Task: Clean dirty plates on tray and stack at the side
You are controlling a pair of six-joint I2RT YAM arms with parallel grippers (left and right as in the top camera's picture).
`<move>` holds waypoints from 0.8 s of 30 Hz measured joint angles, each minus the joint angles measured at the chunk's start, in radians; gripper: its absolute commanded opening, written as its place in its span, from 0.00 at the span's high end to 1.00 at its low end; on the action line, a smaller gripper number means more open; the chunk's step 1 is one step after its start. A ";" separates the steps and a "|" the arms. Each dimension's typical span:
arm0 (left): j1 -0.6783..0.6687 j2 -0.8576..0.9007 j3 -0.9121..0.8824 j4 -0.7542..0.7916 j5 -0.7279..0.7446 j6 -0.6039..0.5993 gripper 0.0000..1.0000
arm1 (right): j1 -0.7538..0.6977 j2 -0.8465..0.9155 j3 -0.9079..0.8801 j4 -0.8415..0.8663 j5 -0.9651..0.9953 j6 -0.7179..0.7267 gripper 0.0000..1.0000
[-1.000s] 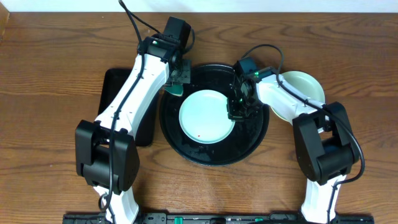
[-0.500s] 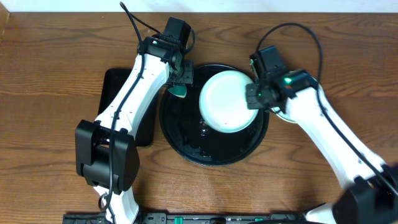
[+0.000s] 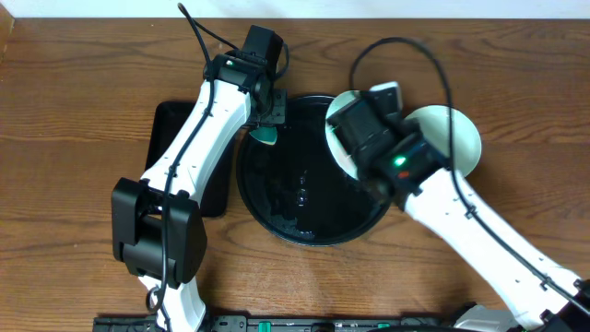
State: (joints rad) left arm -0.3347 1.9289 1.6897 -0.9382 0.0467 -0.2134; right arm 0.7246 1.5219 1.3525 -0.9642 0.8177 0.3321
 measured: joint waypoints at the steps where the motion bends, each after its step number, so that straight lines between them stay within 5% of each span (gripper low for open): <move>1: 0.000 0.000 0.000 0.000 0.000 0.000 0.92 | 0.034 0.000 0.000 0.000 0.058 0.000 0.99; 12: 0.000 0.000 0.000 0.000 0.000 0.000 0.92 | 0.177 0.000 0.000 -0.003 0.464 0.087 0.99; 24: 0.000 0.000 0.000 0.000 0.000 0.000 0.92 | 0.129 0.000 -0.003 -0.018 0.348 0.202 0.99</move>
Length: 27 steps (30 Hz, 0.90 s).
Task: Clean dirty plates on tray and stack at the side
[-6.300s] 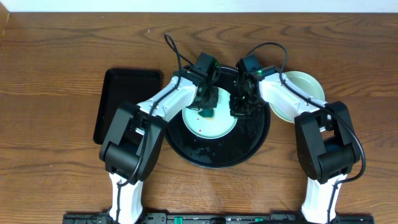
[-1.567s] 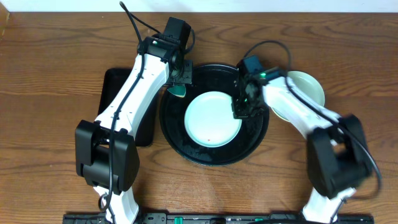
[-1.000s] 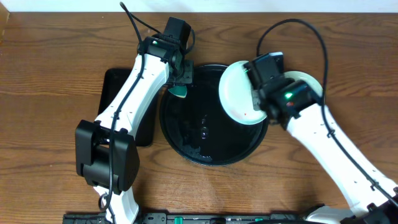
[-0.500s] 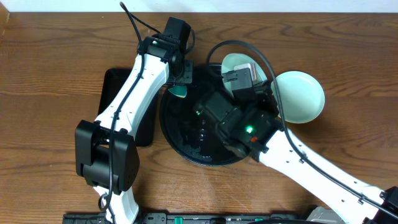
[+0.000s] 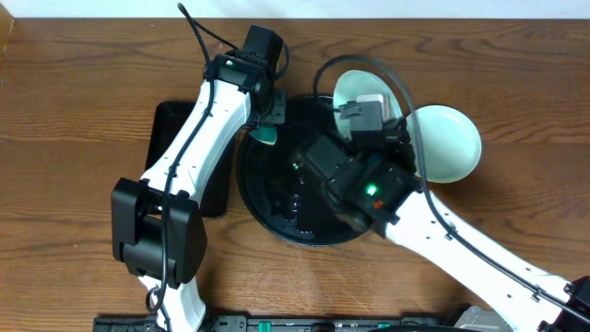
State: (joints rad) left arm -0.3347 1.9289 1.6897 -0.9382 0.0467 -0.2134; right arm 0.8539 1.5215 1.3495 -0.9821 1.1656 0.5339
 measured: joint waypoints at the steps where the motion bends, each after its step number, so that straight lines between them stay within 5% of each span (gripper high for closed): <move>1: 0.000 0.000 0.000 0.000 0.000 0.000 0.92 | -0.022 0.000 -0.005 0.000 -0.051 0.013 0.99; 11: 0.000 0.000 0.000 0.000 0.000 0.000 0.92 | -0.269 0.046 -0.134 0.154 -0.627 0.101 0.99; 20: 0.000 0.000 0.000 0.000 0.000 0.000 0.92 | -0.306 0.256 -0.229 0.254 -0.982 0.110 0.98; 27: 0.000 0.000 0.000 0.000 0.000 0.000 0.92 | -0.316 0.303 -0.229 0.274 -1.142 -0.018 0.60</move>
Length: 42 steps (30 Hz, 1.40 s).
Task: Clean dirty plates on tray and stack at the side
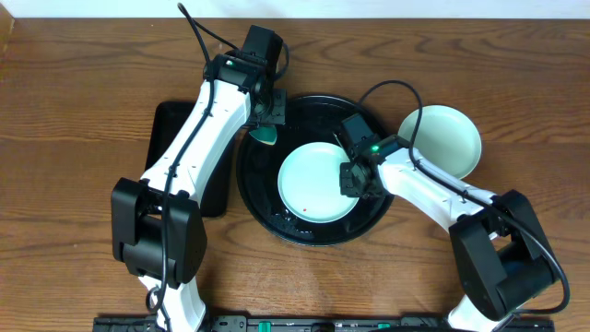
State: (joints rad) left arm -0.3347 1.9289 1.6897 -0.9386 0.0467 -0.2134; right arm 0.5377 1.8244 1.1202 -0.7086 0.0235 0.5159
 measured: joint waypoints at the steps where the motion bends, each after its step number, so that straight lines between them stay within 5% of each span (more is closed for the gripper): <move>1: 0.000 0.000 0.000 0.000 0.000 0.000 0.92 | -0.006 0.000 0.002 0.000 -0.013 -0.034 0.56; 14: 0.000 0.000 0.000 0.000 0.000 0.000 0.92 | -0.126 0.036 0.035 0.246 -0.164 -0.433 0.55; 16: 0.000 0.000 0.000 0.000 0.000 0.000 0.92 | -0.126 0.066 0.037 0.279 -0.184 -0.462 0.61; 21: 0.000 0.000 0.000 0.000 0.000 0.000 0.92 | -0.130 0.122 0.046 0.322 -0.203 -0.499 0.98; 23: 0.000 0.000 0.000 0.000 0.000 0.000 0.92 | -0.135 0.125 0.049 0.315 -0.221 -0.499 0.99; 30: 0.000 0.000 0.000 0.000 0.000 0.000 0.92 | -0.146 0.125 0.059 0.261 -0.235 -0.370 0.99; 36: 0.000 0.000 -0.005 0.002 0.000 -0.018 0.92 | -0.147 0.093 0.083 -0.003 -0.156 0.006 0.99; 42: 0.000 0.000 -0.062 0.003 0.006 -0.069 0.92 | -0.146 0.088 0.081 -0.029 -0.147 0.155 0.99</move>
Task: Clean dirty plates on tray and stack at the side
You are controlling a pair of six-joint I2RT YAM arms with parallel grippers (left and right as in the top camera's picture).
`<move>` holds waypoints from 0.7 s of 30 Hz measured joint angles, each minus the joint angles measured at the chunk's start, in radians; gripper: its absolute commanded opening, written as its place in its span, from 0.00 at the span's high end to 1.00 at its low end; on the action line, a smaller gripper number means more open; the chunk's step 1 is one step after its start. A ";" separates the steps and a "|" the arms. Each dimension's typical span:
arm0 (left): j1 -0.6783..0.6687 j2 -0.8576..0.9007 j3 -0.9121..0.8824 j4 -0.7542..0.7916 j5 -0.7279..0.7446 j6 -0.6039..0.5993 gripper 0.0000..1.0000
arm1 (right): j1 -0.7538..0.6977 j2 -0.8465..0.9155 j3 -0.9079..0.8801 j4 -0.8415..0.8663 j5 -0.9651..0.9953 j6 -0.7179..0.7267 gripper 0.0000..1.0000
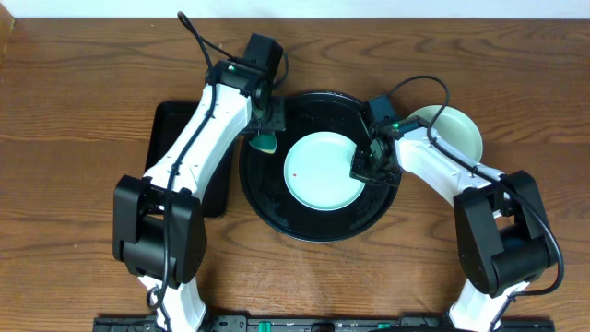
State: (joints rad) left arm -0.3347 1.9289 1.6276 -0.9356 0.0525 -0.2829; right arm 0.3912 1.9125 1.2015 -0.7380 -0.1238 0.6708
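Observation:
A pale green plate lies flat in the round black tray, with a small dark speck near its left rim. My right gripper is at the plate's right rim, and its fingers seem shut on that edge. My left gripper hovers over the tray's upper left rim, shut on a small green sponge, a short way from the plate's left side. A second pale green plate rests on the table to the right of the tray, partly hidden by the right arm.
A black rectangular mat lies left of the tray, partly under the left arm. Cables loop above both wrists. The wooden table stretches out on both sides.
The plate in the tray has shifted a little up and to the right, along with my right gripper at its rim. The left gripper with the sponge has barely moved.
My right gripper first held a plate tilted up by the plate on the table at the right. Then it held that plate over the tray's back edge. Then the plate lay flat in the tray, and now sits nearer the centre. The left gripper kept the sponge throughout.

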 measured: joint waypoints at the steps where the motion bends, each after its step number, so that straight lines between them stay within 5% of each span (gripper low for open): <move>1: 0.000 0.000 -0.009 0.000 0.008 -0.006 0.92 | 0.000 0.000 0.000 0.002 0.000 0.005 0.99; 21: -0.158 0.001 -0.195 0.106 0.153 -0.071 0.93 | 0.000 -0.001 -0.004 0.013 0.002 0.006 0.99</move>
State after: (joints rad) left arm -0.4931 1.9297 1.4330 -0.8299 0.2050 -0.3542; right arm 0.3912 1.9114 1.1973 -0.7250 -0.1215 0.6769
